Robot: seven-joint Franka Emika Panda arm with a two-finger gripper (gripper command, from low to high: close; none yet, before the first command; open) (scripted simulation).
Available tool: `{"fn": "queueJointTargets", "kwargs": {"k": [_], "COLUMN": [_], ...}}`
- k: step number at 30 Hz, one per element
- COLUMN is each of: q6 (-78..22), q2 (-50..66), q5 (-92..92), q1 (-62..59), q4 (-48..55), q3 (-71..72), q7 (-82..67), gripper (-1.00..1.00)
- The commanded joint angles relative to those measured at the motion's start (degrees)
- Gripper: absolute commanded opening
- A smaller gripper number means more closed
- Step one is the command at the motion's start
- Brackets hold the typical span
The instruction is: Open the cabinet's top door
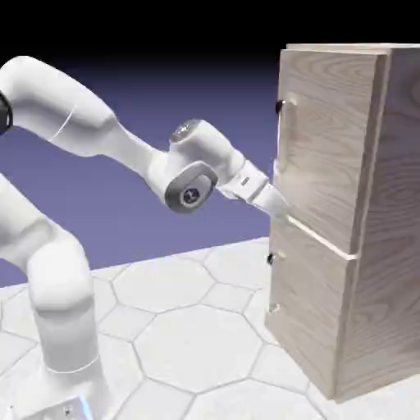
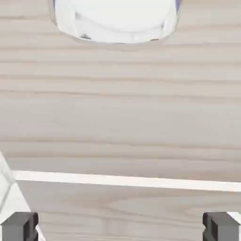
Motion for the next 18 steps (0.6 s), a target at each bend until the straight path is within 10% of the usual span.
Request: {"fn": "queueJointTargets", "kwargs": {"k": [1, 18], "q6": [-2.3, -17.2], "q2": [-0.7, -13.9], "q5": [-2.5, 32.0], "q1": [0.6, -12.1], "q4": [1.2, 11.2], "q3": [-1.7, 4.2], "q7": [-1.3, -37.7], "gripper": [0.00, 0.00]}}
